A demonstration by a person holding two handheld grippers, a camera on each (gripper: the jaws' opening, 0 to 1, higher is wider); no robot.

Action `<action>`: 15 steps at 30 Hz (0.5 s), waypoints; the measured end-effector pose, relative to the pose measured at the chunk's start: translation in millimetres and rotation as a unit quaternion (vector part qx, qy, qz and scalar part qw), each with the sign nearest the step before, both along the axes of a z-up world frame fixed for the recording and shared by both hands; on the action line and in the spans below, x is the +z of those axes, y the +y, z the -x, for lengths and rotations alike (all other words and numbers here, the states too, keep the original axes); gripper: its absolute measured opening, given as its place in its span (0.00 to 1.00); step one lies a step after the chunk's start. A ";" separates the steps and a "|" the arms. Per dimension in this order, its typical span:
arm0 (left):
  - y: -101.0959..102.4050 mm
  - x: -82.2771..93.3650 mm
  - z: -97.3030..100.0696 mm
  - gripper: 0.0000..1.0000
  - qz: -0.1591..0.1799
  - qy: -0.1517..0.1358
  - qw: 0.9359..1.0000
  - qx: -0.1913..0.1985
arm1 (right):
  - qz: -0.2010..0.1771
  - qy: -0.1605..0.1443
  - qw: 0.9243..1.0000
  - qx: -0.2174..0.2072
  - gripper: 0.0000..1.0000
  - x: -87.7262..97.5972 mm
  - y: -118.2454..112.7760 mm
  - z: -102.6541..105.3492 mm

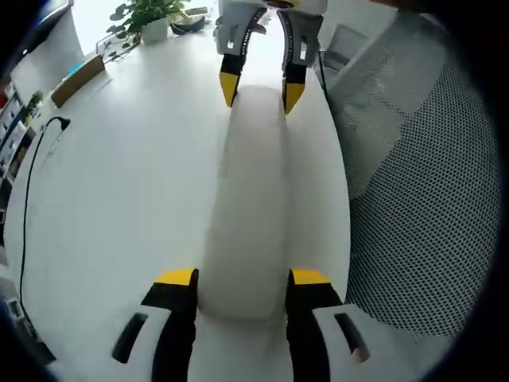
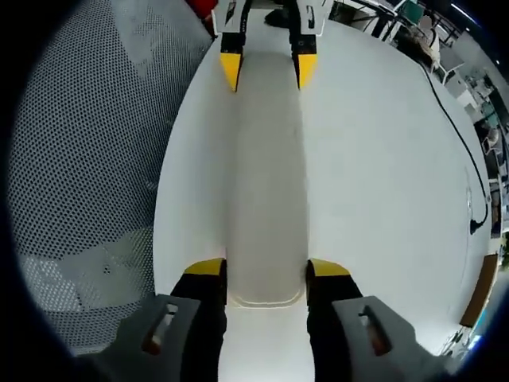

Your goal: Arrange the utensils inside the cutlery case until each visible utensil rests in its matching compartment.

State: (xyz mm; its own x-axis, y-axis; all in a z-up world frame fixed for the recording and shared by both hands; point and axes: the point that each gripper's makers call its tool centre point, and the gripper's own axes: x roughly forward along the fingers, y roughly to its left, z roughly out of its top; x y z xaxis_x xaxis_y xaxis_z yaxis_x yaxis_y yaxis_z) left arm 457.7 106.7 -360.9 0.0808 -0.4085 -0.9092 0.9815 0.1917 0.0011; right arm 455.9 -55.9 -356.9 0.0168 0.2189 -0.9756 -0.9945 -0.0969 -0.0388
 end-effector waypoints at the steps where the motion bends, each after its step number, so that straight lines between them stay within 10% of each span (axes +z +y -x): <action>1: 0.3 0.1 3.9 0.45 0.000 0.000 1.000 0.003 | 0.003 0.005 1.000 0.002 0.38 -0.1 -0.9 3.9; 7: 2.2 3.2 20.1 0.44 0.001 0.003 1.000 -0.009 | 0.015 -0.010 0.999 0.035 0.38 5.8 -5.1 10.1; 15: 5.1 74.2 21.4 0.54 0.089 -0.037 0.994 0.046 | -0.102 -0.004 0.990 -0.094 0.53 90.5 14.9 4.7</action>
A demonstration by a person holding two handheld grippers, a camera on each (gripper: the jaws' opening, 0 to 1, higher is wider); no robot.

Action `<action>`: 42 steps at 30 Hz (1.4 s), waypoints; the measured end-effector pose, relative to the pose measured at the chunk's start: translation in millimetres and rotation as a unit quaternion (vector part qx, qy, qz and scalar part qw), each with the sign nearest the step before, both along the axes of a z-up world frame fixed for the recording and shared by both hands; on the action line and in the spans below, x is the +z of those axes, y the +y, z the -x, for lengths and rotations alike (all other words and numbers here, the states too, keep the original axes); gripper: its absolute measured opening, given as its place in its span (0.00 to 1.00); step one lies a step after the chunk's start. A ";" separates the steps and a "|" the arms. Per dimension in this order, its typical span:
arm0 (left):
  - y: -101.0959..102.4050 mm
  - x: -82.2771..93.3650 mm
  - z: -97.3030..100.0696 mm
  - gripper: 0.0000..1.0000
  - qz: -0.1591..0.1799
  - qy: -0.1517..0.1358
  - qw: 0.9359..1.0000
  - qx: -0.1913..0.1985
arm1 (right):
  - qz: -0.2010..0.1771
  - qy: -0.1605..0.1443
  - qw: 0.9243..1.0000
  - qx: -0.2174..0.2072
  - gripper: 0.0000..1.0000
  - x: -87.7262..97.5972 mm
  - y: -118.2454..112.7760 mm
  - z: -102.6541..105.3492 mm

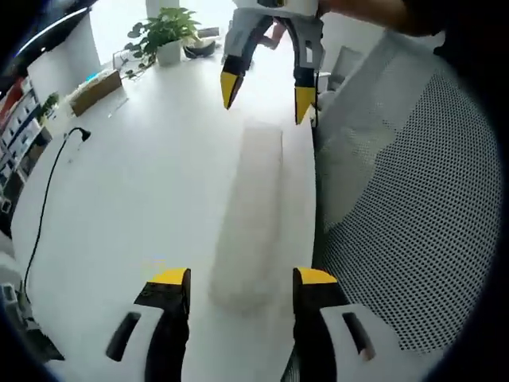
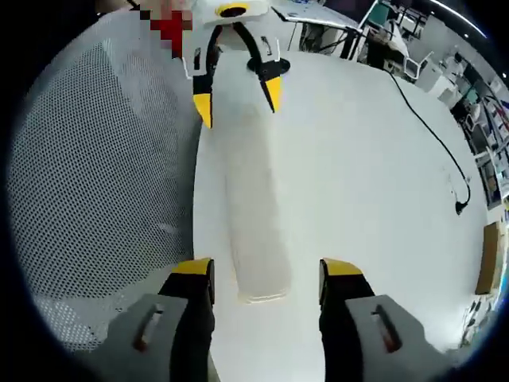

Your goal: Arrange the utensils inside the cutlery case until each visible utensil rests in its matching compartment.

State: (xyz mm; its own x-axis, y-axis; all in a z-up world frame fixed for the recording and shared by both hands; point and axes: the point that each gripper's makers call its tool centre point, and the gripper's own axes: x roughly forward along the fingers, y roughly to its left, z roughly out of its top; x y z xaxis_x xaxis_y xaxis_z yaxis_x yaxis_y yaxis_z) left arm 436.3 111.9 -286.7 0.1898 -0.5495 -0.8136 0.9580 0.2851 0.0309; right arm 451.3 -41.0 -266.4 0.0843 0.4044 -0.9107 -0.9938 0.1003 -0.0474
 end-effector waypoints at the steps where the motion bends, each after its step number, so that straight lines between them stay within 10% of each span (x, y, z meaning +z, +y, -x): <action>1: -2.7 15.0 2.7 0.54 0.027 0.000 0.999 0.021 | -0.007 -0.005 1.000 -0.005 0.54 6.1 1.8 0.5; 12: 5.8 126.0 3.5 0.54 0.211 -0.061 0.956 0.196 | -0.130 -0.042 0.985 -0.107 0.60 56.5 13.4 20.8; 19: 42.3 150.9 2.6 0.50 0.234 -0.136 0.923 0.273 | -0.240 -0.094 0.937 -0.237 0.65 96.4 0.1 15.6; 27: 59.0 159.6 4.4 0.55 0.270 -0.162 0.887 0.338 | -0.324 -0.085 0.874 -0.352 0.85 109.1 -27.1 19.7; 30: 52.7 190.0 -3.9 0.67 0.359 -0.188 0.848 0.342 | -0.321 -0.157 0.838 -0.411 0.89 123.6 -53.3 0.4; 32: 58.0 197.5 -7.3 0.84 0.373 -0.216 0.833 0.347 | -0.341 -0.184 0.815 -0.431 0.89 135.6 -62.0 -7.6; 36: 67.4 183.0 -6.6 0.89 0.355 -0.199 0.835 0.370 | -0.329 -0.197 0.805 -0.453 0.93 131.4 -72.3 -6.8; 42: 63.4 175.1 -3.1 0.97 0.347 -0.188 0.841 0.371 | -0.296 -0.215 0.815 -0.450 0.99 125.2 -75.1 -0.5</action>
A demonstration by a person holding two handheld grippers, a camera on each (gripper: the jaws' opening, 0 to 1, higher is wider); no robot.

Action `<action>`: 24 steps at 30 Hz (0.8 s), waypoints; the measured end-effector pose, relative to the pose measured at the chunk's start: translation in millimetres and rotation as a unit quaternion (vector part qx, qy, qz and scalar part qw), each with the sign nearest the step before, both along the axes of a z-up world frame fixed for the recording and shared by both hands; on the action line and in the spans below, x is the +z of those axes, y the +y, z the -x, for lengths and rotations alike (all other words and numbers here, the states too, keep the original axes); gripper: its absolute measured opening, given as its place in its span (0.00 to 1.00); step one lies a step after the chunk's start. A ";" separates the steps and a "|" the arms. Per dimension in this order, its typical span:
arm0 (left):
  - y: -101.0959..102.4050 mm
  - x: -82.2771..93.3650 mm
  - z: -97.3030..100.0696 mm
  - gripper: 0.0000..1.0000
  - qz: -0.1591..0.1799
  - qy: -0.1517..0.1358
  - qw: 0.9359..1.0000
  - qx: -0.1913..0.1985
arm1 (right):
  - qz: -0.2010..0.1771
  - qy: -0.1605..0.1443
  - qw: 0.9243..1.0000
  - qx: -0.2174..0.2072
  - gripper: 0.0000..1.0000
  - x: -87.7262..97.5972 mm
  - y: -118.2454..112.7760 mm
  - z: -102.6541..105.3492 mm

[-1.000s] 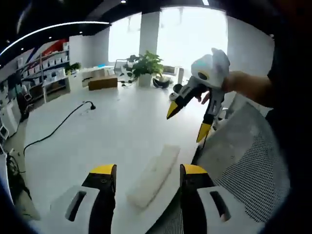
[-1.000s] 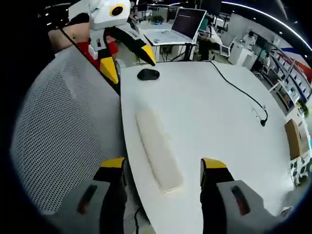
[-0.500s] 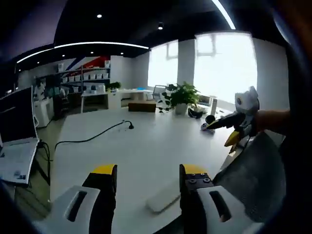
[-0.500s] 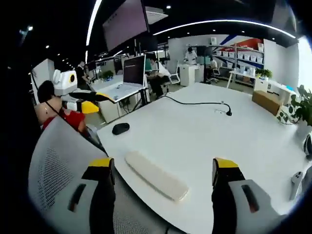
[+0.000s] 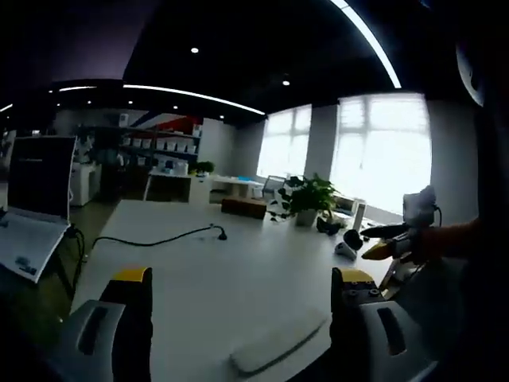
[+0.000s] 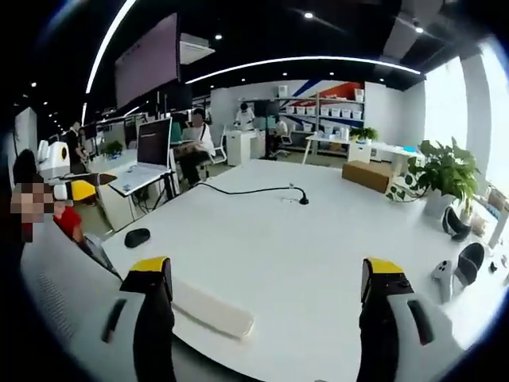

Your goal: Arrange the utensils inside the cutlery case until each visible utensil rests in its matching compartment.

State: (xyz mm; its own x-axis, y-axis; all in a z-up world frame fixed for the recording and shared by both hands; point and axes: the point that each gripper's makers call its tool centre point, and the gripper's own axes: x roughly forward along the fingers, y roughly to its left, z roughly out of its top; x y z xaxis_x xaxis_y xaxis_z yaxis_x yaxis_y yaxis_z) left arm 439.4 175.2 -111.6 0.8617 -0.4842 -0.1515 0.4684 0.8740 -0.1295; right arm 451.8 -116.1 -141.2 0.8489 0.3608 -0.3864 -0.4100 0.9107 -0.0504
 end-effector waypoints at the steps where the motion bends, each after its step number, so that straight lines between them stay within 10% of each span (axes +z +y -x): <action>1: 0.4 -0.4 0.0 0.97 0.000 0.001 1.000 0.000 | 0.000 -0.004 1.000 0.000 0.99 1.0 0.1 -0.1; 24: 7.8 -8.3 -1.0 0.98 0.005 0.027 1.000 0.015 | 0.019 -0.006 0.999 0.040 0.96 -0.4 15.2 1.0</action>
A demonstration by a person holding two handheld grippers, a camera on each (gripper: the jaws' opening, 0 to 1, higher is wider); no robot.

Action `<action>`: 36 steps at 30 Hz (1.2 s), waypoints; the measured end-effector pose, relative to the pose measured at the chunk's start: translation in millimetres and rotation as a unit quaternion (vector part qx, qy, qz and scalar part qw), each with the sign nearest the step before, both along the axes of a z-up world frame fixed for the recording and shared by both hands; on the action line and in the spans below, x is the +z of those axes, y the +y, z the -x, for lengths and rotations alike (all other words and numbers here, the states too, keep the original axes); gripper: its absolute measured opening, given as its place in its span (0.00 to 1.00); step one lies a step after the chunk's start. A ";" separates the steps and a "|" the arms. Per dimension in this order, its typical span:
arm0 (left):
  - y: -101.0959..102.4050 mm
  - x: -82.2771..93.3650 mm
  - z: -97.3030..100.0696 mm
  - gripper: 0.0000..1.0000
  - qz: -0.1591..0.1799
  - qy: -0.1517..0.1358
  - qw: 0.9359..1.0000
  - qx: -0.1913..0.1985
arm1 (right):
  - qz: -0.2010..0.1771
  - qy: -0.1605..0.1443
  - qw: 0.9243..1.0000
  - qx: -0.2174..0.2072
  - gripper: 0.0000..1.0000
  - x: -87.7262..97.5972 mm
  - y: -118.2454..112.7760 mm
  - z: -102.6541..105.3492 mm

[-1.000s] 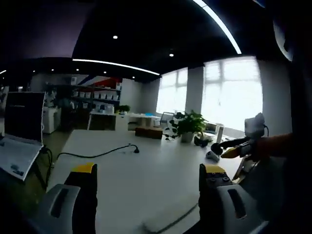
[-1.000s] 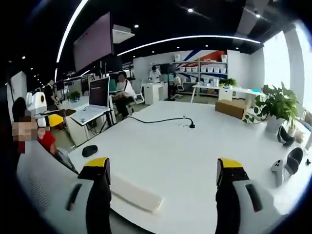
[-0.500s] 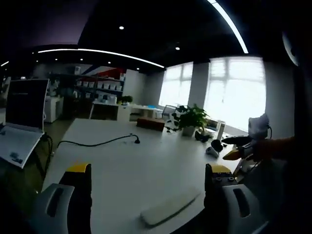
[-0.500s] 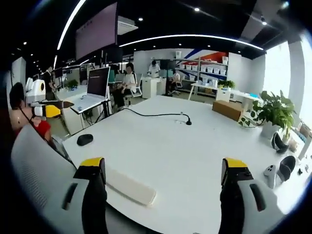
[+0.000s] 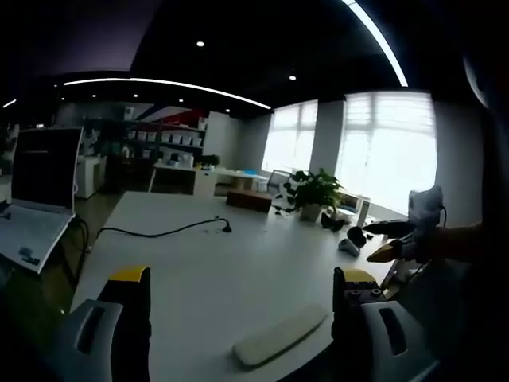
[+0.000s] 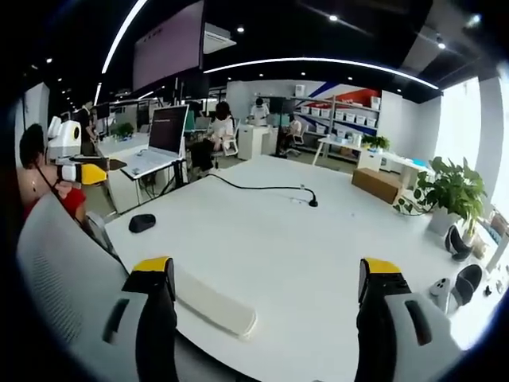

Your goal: Arrange the utensils inside the cutlery case until each visible utensil rests in its matching compartment.

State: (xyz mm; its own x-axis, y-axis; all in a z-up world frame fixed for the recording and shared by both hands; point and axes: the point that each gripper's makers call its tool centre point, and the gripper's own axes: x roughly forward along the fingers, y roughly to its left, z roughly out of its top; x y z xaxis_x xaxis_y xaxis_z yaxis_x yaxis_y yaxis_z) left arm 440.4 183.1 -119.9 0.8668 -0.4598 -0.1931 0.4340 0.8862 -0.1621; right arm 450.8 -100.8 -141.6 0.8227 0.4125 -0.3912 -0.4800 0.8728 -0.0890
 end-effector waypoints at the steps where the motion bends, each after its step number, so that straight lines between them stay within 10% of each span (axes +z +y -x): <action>1: 0.2 -0.6 0.4 0.98 -0.002 0.000 1.000 0.002 | 0.004 0.001 1.000 0.000 0.95 -1.2 -0.7 -0.2; 29: 3.6 -11.8 6.9 0.86 -0.020 0.016 1.000 -0.002 | 0.023 0.041 0.999 0.025 0.84 -19.6 4.4 7.6; 32: -0.7 -14.8 7.1 0.85 -0.023 0.023 0.999 -0.012 | -0.004 0.011 1.000 0.028 0.84 -5.0 11.2 5.7; 36: -2.3 -18.3 8.6 0.84 -0.027 0.034 0.999 -0.015 | 0.053 0.033 0.997 0.046 0.83 -20.3 11.5 12.6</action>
State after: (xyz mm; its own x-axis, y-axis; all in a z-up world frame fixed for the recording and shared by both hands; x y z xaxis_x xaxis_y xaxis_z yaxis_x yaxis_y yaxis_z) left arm 431.8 180.8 -138.2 0.8365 -0.4734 -0.2761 0.4507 0.8809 -0.1447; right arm 438.1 -89.3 -161.9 0.7537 0.4389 -0.4892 -0.5661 0.8117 -0.1440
